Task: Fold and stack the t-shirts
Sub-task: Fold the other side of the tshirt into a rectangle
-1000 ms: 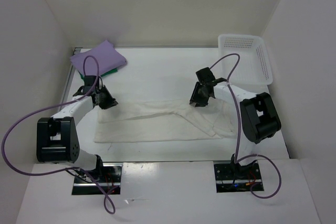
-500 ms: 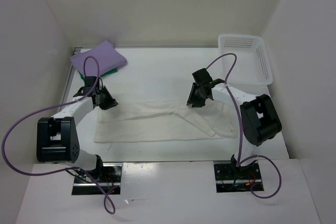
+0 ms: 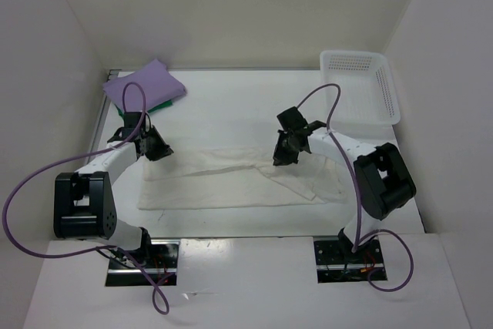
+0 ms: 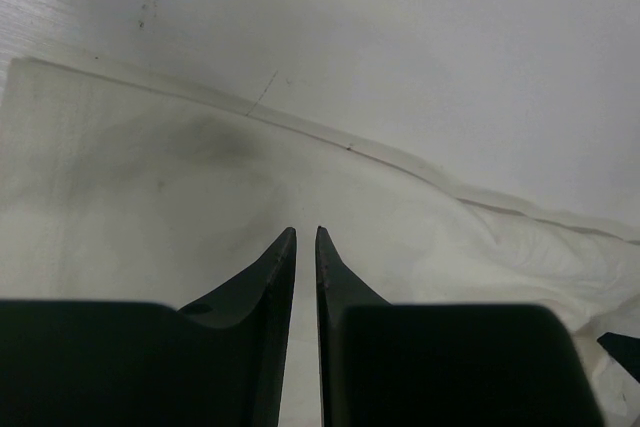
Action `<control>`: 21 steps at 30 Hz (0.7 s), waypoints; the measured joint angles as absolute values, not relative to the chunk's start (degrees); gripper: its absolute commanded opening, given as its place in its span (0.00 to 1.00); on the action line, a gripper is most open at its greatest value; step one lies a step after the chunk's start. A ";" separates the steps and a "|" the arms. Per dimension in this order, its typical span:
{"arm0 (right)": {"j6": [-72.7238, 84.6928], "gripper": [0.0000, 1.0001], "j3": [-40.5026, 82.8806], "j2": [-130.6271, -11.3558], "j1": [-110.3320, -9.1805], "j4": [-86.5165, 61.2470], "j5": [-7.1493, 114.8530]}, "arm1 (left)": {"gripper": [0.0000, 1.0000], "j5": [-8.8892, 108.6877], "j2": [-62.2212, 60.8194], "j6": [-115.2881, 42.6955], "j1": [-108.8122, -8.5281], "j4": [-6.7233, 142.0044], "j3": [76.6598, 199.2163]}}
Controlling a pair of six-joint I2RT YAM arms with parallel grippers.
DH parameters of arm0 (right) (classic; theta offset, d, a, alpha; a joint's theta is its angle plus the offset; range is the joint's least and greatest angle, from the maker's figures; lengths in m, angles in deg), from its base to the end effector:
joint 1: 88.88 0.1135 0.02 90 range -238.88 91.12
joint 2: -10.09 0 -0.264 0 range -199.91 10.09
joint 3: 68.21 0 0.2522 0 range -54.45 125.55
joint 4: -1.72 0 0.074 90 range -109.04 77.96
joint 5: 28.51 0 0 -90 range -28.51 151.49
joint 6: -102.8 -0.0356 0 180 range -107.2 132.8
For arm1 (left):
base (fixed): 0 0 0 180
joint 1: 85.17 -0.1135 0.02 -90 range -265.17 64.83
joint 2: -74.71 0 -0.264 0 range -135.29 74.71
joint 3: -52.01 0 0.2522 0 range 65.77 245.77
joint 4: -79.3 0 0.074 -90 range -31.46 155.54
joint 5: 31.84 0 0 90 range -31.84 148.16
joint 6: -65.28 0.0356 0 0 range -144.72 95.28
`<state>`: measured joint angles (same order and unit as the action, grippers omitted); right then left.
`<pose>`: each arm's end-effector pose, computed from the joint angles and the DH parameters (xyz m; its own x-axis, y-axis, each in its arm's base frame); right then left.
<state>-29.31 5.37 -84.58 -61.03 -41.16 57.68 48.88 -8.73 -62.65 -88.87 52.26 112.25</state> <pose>0.2861 0.1539 0.1875 -0.9192 0.2710 -0.2855 0.1678 0.9259 0.3386 0.2912 0.0131 0.1925 -0.6292 -0.6486 -0.4283 -0.4406 0.7516 -0.4909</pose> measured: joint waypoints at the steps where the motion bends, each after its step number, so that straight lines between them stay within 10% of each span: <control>1: -29.35 0.02 4.93 -84.43 -60.46 -41.43 57.37 | 0.20 48.88 -8.73 -62.65 -88.87 52.30 112.25; 13: -32.67 0.02 -0.69 -78.84 -51.63 -43.61 52.98 | 0.19 50.59 -8.73 -62.06 -84.57 50.44 115.96; 21: -31.67 0.34 3.38 -76.26 -51.80 -48.53 55.23 | 0.20 51.75 -8.69 -62.50 -72.98 50.16 119.94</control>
